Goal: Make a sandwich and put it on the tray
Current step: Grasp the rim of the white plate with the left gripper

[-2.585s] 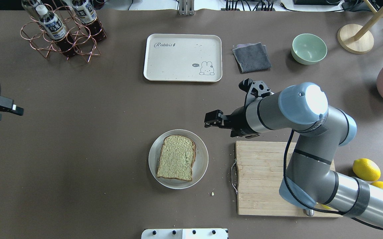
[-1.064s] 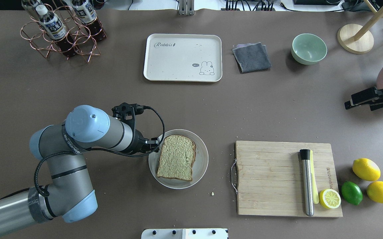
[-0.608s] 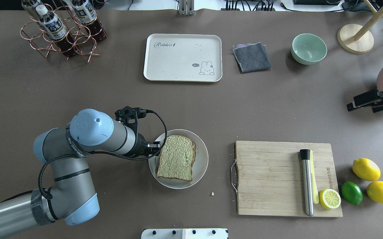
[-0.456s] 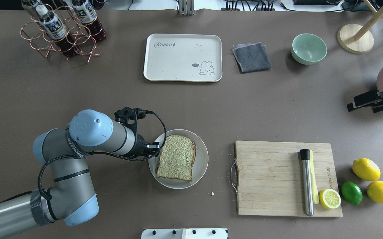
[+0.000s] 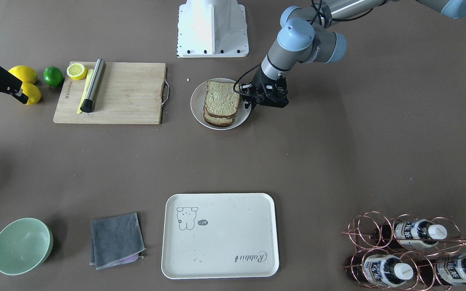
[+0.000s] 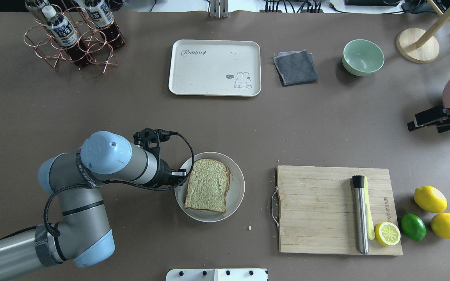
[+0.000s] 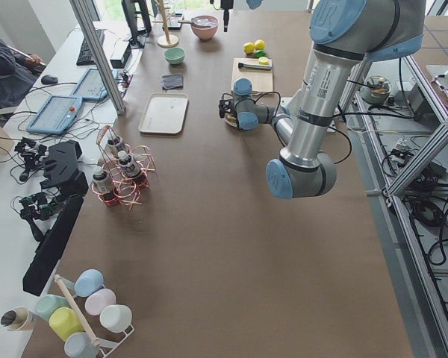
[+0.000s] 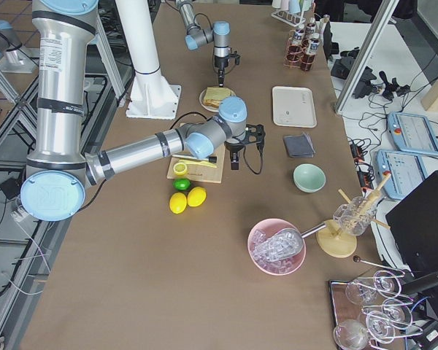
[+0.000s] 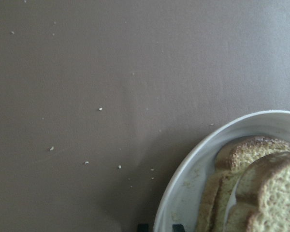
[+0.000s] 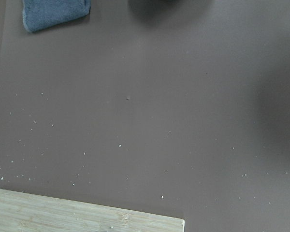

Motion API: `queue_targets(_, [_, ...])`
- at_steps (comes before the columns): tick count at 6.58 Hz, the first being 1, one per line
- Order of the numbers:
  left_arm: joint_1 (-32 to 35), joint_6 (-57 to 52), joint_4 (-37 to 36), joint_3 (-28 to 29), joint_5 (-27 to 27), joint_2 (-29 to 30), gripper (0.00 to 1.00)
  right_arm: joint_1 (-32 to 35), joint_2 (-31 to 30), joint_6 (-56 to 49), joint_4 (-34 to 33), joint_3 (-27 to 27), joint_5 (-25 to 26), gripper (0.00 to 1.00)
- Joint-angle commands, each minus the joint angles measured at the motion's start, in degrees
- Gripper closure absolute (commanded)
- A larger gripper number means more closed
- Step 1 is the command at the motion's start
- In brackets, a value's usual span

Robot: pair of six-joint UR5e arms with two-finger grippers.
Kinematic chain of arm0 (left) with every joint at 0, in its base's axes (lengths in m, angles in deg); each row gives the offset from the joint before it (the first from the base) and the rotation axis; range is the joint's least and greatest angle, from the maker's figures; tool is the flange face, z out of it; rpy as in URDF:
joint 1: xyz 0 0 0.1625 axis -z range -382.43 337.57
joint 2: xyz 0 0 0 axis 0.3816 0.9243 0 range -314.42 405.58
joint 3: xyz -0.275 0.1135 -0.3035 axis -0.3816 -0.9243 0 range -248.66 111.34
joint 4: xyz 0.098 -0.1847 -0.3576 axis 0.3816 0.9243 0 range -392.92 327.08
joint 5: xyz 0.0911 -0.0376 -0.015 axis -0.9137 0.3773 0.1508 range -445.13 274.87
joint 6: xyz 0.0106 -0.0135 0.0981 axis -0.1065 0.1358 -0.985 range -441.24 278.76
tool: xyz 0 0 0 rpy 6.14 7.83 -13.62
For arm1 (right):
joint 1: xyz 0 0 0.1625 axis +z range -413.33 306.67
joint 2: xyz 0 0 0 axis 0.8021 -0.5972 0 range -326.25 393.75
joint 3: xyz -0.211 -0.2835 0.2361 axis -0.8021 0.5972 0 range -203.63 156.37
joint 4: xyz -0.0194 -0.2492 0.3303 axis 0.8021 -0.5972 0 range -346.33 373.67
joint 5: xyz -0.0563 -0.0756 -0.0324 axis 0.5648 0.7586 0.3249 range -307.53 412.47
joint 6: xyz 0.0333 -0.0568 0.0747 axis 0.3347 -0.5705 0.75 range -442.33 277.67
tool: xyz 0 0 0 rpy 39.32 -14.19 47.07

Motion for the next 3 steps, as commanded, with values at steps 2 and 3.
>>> queue_targets(2, [0.0,4.4,0.0,-0.6,0.1,0.0,1.0,-0.1,0.1,0.0,0.0,0.0,-0.1,0.01])
queue_targets(3, [0.6,5.3,0.0,-1.6,0.3,0.1,1.0,0.0,0.1,0.0,0.0,-0.1,-0.1,0.01])
